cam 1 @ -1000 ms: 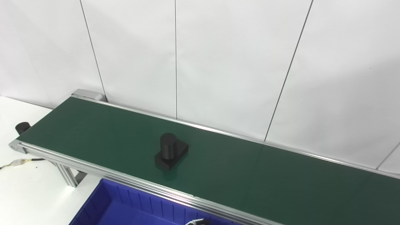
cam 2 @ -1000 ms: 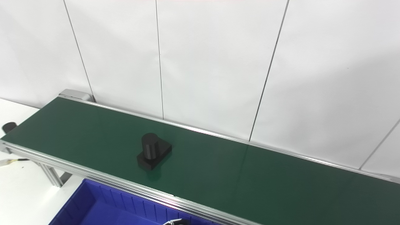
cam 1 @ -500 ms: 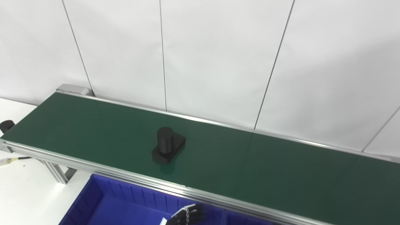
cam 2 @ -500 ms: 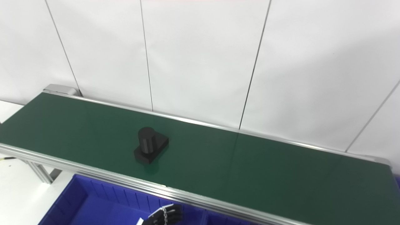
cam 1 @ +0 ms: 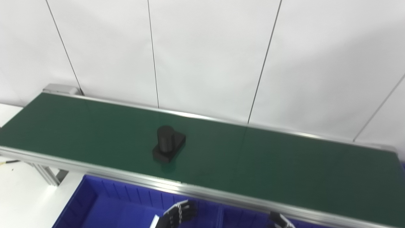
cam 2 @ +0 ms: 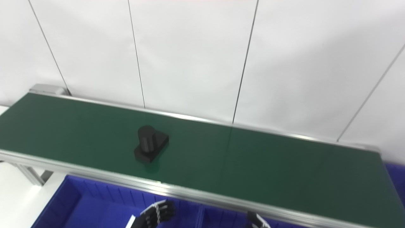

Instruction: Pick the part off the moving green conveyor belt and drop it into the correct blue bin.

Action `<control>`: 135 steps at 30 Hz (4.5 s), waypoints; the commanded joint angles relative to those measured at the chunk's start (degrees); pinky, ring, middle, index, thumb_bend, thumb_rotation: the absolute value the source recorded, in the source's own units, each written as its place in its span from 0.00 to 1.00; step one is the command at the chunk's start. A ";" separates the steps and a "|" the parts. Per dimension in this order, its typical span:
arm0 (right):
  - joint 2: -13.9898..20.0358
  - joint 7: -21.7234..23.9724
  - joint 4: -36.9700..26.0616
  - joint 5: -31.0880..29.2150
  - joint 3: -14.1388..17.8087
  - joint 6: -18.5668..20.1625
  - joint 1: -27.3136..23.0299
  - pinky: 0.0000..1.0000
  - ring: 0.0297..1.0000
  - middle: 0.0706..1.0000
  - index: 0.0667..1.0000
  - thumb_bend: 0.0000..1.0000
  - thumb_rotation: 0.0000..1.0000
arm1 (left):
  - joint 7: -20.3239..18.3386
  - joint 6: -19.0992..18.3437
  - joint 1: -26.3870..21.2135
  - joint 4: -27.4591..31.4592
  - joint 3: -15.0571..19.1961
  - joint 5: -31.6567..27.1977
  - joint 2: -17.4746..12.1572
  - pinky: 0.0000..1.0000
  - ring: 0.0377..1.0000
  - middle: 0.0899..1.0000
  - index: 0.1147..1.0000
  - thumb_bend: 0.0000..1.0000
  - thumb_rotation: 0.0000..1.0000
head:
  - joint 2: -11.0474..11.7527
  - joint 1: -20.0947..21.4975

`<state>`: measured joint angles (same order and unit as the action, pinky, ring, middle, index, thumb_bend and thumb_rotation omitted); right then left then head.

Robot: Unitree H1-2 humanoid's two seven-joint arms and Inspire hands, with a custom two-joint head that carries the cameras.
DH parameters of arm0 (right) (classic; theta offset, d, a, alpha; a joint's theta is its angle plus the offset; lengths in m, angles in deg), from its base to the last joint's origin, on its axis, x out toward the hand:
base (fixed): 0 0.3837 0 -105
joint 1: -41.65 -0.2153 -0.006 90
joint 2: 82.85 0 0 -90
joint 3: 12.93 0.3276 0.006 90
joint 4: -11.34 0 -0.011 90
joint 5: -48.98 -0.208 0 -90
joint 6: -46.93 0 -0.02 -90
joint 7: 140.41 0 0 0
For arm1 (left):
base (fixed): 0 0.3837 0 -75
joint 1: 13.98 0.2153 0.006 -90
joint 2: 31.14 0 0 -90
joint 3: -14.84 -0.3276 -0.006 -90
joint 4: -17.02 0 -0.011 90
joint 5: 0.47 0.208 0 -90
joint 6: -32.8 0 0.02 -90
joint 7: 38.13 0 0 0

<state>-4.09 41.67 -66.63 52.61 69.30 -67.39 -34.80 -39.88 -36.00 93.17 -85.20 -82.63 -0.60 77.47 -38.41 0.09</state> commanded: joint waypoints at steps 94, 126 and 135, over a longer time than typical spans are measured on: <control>-8.78 -7.10 46.02 15.33 -9.62 -2.51 -54.49 0.75 0.84 0.87 0.93 0.87 0.21 | -0.31 2.63 -1.20 -0.15 1.91 -0.27 1.90 0.81 0.72 0.71 0.71 0.57 0.00 | 2.56 -3.68; -9.93 -20.80 49.18 11.07 -10.24 -2.60 -49.30 0.40 0.44 0.46 0.10 0.50 0.00 | -0.55 0.69 0.23 2.26 1.55 -0.17 1.57 0.81 0.71 0.70 0.71 0.59 0.00 | -0.16 -2.81; -9.50 -26.22 44.32 11.01 -11.72 -2.60 -47.37 0.10 0.43 0.05 0.03 0.50 0.00 | -0.96 0.27 0.44 2.73 1.43 -0.42 1.38 0.80 0.71 0.70 0.71 0.59 0.00 | -0.63 -2.11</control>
<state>-13.31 16.87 -20.44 63.39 58.15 -69.50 -81.77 -40.54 -36.17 93.54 -83.98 -80.77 -0.83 78.63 -39.11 -2.02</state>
